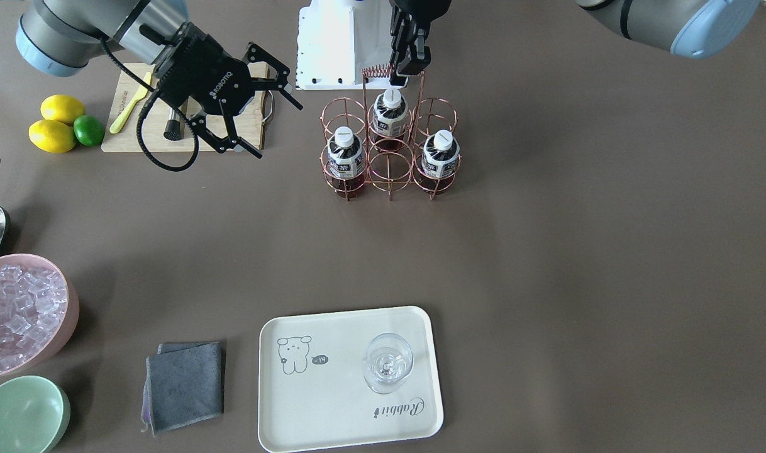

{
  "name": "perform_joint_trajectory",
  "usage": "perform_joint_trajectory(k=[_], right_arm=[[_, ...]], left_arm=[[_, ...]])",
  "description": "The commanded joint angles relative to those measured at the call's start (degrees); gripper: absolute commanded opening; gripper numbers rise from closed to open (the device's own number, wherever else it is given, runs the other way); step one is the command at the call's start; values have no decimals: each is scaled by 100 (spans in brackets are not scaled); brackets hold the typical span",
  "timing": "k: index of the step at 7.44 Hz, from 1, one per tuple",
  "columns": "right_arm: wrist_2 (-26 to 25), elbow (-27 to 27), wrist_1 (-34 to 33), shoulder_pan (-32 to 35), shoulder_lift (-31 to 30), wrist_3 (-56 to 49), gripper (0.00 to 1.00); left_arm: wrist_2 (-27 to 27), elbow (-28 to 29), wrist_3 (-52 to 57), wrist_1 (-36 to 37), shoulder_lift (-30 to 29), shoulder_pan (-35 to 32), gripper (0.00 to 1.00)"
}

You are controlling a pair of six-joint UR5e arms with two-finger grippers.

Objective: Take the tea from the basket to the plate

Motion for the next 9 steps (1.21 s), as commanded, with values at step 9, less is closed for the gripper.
perform_joint_trajectory(k=[9], right_arm=[[-1949, 240, -771, -1435, 195, -1605, 99]], left_arm=[[6, -88, 7, -3, 61, -61, 0]])
